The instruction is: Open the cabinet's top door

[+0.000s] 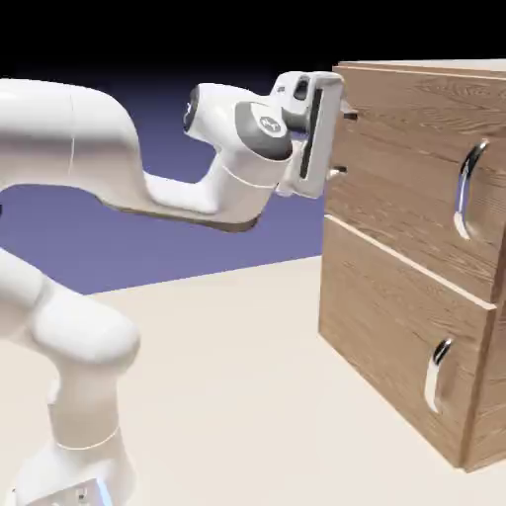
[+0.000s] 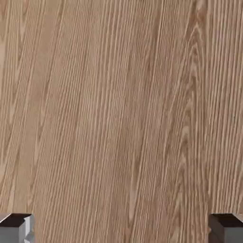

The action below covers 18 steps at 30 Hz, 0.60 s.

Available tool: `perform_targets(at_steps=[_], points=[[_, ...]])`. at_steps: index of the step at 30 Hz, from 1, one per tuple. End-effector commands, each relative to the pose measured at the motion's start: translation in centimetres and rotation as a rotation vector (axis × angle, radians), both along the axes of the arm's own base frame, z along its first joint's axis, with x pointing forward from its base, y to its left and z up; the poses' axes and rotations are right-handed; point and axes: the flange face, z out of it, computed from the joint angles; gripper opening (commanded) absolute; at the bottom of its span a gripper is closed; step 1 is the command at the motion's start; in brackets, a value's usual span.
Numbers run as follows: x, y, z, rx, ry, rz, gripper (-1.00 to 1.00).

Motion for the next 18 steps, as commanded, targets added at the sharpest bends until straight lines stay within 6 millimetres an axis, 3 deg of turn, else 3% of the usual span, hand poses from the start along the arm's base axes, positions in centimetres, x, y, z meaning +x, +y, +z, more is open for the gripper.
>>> perform_targets(at_steps=[1, 9, 18], points=[[0.1, -0.4, 0.0, -0.043, -0.015, 0.009, 1.00], [1.0, -4.0, -0.6, -0.392, -0.122, 0.058, 1.00], [3.1, -8.7, -3.1, -0.791, -0.206, 0.085, 1.00]])
